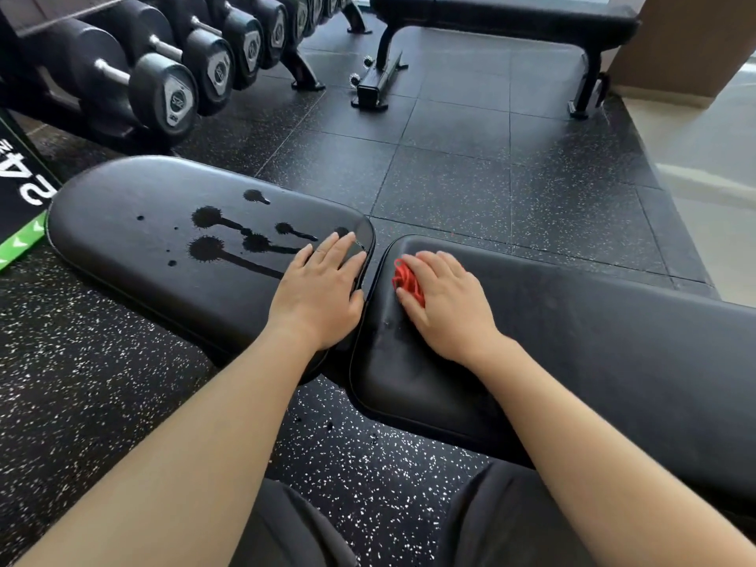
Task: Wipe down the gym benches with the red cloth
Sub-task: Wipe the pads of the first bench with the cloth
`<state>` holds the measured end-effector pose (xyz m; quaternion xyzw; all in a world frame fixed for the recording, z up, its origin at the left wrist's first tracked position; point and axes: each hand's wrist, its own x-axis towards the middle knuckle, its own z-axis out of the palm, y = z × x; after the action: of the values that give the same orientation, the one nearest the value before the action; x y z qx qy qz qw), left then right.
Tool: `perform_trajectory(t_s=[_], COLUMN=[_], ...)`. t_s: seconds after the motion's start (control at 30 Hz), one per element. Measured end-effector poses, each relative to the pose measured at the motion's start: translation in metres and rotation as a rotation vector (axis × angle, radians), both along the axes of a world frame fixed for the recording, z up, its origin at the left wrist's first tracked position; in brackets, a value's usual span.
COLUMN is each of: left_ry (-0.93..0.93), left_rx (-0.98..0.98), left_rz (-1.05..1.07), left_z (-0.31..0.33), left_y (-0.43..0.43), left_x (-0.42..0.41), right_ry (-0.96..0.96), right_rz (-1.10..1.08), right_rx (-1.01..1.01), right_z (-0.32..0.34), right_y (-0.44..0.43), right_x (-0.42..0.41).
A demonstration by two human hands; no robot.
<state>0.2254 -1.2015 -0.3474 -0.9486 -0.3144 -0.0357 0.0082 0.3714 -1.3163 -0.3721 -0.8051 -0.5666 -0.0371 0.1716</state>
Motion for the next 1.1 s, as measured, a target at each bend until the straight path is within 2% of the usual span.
perform_trajectory(t_s=[0.2,0.27,0.53,0.83,1.1], left_ry=[-0.014,-0.016,-0.036,-0.060,-0.045], left_rx=[0.002,0.003,-0.007,-0.022,-0.028], left_rz=[-0.001,0.000,0.003,0.005,0.003], left_z=[0.000,0.000,0.001,0.002,0.003], left_y=[-0.001,-0.001,-0.001,-0.001,-0.004], left_x=[0.000,0.000,-0.001,-0.001,-0.002], right_ry=[0.119,0.074,-0.038,-0.001,0.014], right_rz=[-0.103,-0.140,0.048,-0.012,0.090], right_rx=[-0.087,-0.115,-0.026,-0.114,-0.058], right_z=[0.005,0.009,0.002,0.009,0.006], right_y=[0.060,0.062,-0.005,0.060,-0.022], right_x=[0.038,0.030,-0.030,0.009,-0.029])
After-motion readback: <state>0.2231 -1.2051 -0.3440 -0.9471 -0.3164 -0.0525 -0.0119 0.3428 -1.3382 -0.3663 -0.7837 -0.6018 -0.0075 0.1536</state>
